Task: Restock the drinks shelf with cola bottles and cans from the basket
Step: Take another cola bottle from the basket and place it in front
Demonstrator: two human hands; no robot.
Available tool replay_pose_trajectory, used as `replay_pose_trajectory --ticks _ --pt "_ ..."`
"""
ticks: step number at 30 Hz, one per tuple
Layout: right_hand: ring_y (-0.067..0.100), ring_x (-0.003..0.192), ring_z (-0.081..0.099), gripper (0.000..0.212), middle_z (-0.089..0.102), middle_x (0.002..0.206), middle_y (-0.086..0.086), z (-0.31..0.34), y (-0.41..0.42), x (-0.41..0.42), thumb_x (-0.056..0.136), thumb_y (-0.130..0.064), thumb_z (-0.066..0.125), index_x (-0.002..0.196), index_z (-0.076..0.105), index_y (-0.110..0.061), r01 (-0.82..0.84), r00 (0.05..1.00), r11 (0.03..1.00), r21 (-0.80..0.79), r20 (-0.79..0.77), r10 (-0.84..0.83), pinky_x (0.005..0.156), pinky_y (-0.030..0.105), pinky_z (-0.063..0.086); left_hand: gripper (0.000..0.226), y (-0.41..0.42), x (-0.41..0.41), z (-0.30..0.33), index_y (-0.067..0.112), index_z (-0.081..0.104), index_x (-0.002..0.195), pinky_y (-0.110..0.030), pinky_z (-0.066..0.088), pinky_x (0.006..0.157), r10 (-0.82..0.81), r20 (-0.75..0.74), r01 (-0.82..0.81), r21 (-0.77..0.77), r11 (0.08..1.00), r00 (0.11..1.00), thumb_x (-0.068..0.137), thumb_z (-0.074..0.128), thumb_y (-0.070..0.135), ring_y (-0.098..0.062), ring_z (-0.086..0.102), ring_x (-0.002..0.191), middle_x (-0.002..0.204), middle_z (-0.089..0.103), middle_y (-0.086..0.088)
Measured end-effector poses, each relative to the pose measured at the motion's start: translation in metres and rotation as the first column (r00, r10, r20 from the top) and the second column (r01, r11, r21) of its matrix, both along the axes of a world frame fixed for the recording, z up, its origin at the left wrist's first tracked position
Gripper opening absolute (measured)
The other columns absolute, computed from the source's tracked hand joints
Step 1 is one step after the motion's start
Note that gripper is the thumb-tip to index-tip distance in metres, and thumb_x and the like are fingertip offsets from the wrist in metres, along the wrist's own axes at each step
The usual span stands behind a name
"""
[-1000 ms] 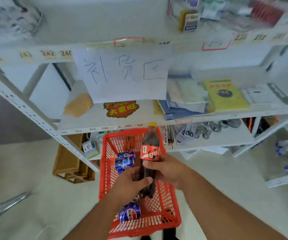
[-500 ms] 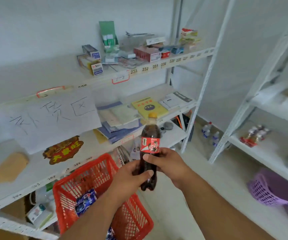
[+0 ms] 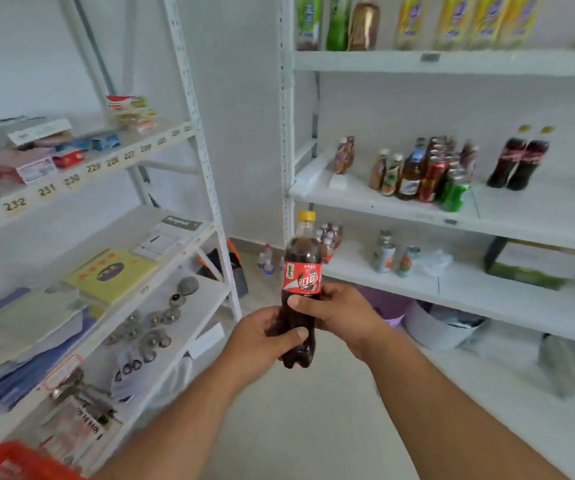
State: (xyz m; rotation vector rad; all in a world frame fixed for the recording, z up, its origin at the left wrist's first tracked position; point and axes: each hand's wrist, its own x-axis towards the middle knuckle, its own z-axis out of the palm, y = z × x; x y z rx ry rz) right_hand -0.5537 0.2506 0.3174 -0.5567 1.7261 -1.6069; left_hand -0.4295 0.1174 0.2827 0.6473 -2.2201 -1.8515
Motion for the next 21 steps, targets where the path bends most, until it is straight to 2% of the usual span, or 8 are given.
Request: replay_pose_trajectory --ticks 2,5,8,11,13,18,21 --pt "0.019 0.102 0.078 0.032 0.082 0.108 0.004 0.004 0.036 -0.034 0.083 -0.018 0.086 0.114 0.079 -0.015 0.053 0.999 0.999 -0.01 0.012 -0.053 0.096 0.037 0.061 0.019 0.029 -0.041 0.003 0.018 0.075 0.109 -0.028 0.059 0.07 -0.048 -0.002 0.048 0.008 0.999 0.999 0.09 0.079 0.014 -0.019 0.078 0.088 0.098 0.082 -0.001" --pt "0.018 0.093 0.079 0.029 0.082 0.105 0.008 0.008 0.09 -0.083 0.083 -0.015 0.087 0.11 0.08 -0.011 0.127 0.992 0.992 -0.025 0.017 -0.127 0.08 0.029 0.062 0.023 0.073 -0.099 0.007 0.019 0.075 0.111 -0.028 0.061 0.078 -0.116 -0.024 0.116 0.023 0.993 0.993 0.09 0.08 0.013 -0.021 0.078 0.097 0.102 0.082 0.0" --pt "0.026 0.101 0.078 0.027 0.081 0.105 0.01 0.012 0.14 -0.123 0.081 -0.011 0.087 0.108 0.08 -0.01 0.213 0.977 0.977 -0.031 0.029 -0.212 0.095 0.039 0.061 0.022 0.116 -0.149 0.008 0.026 0.075 0.111 -0.037 0.06 0.09 -0.191 -0.022 0.191 0.015 0.981 0.981 0.091 0.08 0.017 -0.019 0.077 0.102 0.103 0.082 0.003" --pt "0.023 0.101 0.078 0.028 0.082 0.104 0.007 0.016 0.185 -0.155 0.08 -0.014 0.089 0.107 0.081 -0.013 0.283 0.959 0.959 -0.017 0.012 -0.283 0.099 0.041 0.06 0.024 0.153 -0.193 0.009 0.024 0.075 0.114 -0.045 0.057 0.097 -0.261 -0.021 0.261 0.021 0.965 0.965 0.09 0.08 0.022 -0.023 0.076 0.105 0.106 0.081 0.001" --pt "0.021 0.101 0.078 0.031 0.082 0.103 0.003 0.018 0.211 -0.173 0.077 -0.02 0.091 0.107 0.081 -0.017 0.331 0.944 0.944 0.001 -0.004 -0.33 0.101 0.043 0.058 0.029 0.174 -0.222 0.01 0.022 0.074 0.118 -0.043 0.058 0.1 -0.313 -0.015 0.314 0.02 0.949 0.95 0.09 0.081 0.024 -0.017 0.076 0.106 0.11 0.081 0.003" --pt "0.017 0.097 0.079 0.025 0.083 0.098 -0.001 0.019 0.26 -0.214 0.078 -0.024 0.09 0.102 0.082 -0.021 0.439 0.898 0.898 0.014 -0.033 -0.438 0.1 0.043 0.059 0.029 0.219 -0.282 0.01 0.025 0.074 0.118 -0.039 0.058 0.1 -0.412 0.003 0.412 0.018 0.911 0.911 0.09 0.081 0.027 -0.011 0.075 0.107 0.111 0.08 0.007" --pt "0.015 0.096 0.079 0.022 0.083 0.098 -0.001 0.016 0.279 -0.237 0.08 -0.02 0.089 0.101 0.082 -0.021 0.488 0.872 0.873 -0.007 -0.03 -0.488 0.1 0.039 0.059 0.027 0.235 -0.316 0.007 0.024 0.075 0.116 -0.044 0.059 0.096 -0.455 0.005 0.455 0.021 0.89 0.89 0.09 0.081 0.026 -0.017 0.076 0.105 0.11 0.081 0.004"
